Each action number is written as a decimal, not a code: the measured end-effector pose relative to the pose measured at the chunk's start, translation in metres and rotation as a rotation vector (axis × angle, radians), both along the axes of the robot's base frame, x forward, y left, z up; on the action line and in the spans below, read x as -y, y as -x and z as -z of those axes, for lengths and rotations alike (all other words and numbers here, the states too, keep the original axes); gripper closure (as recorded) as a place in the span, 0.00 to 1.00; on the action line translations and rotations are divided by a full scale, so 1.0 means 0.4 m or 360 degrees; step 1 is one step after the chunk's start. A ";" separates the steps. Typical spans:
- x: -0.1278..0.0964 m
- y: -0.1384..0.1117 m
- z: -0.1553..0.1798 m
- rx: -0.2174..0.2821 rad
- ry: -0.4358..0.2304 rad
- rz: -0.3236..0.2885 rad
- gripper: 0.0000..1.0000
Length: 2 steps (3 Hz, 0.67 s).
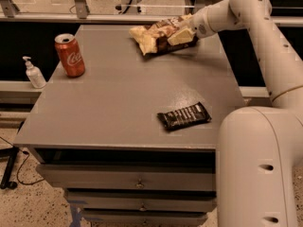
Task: Move brown chip bag near rxbar chocolate
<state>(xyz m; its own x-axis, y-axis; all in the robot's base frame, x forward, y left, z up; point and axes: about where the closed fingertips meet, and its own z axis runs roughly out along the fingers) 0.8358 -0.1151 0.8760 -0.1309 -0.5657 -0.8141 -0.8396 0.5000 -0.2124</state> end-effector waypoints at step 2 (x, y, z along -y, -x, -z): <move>0.018 0.014 -0.049 0.0066 0.0011 -0.0006 0.87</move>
Offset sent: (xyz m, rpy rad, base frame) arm -0.0222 -0.0196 0.0458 -0.0151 -0.0965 0.0053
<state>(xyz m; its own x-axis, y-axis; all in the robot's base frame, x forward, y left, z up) 0.8300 -0.1222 0.8957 -0.0951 -0.5718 -0.8149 -0.8319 0.4952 -0.2504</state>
